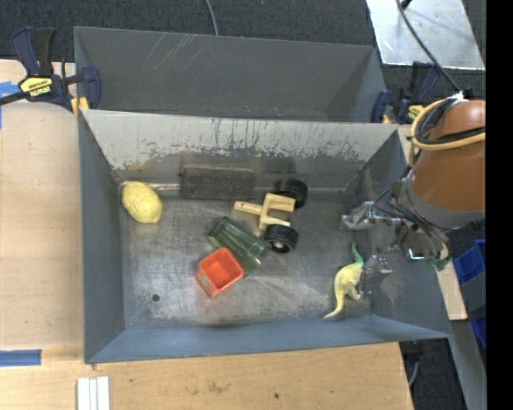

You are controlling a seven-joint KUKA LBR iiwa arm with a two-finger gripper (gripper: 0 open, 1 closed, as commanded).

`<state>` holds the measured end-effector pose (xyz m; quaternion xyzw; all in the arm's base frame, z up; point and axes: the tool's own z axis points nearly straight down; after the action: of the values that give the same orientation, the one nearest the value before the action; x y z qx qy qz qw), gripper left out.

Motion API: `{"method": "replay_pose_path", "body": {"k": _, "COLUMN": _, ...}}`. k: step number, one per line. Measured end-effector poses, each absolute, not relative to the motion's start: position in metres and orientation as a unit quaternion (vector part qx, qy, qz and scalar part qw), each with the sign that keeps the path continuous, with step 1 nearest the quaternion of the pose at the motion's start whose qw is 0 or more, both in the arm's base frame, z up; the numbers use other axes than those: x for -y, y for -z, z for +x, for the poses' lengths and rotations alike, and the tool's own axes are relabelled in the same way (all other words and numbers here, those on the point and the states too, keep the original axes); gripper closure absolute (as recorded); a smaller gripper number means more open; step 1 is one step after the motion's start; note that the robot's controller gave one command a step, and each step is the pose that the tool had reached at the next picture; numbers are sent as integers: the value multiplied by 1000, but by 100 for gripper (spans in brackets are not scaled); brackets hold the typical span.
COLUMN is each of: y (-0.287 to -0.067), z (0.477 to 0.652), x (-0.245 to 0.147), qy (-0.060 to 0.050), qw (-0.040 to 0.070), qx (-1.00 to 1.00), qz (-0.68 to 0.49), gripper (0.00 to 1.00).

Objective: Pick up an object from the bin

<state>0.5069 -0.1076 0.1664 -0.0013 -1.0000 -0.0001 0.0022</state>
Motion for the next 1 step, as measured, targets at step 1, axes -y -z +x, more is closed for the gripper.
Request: {"method": "replay_pose_path", "body": {"k": 1, "y": -170, "z": 509, "x": 107, "qy": -1, "qw": -2, "qx": 1000, "qz": 0, "gripper": 0}}
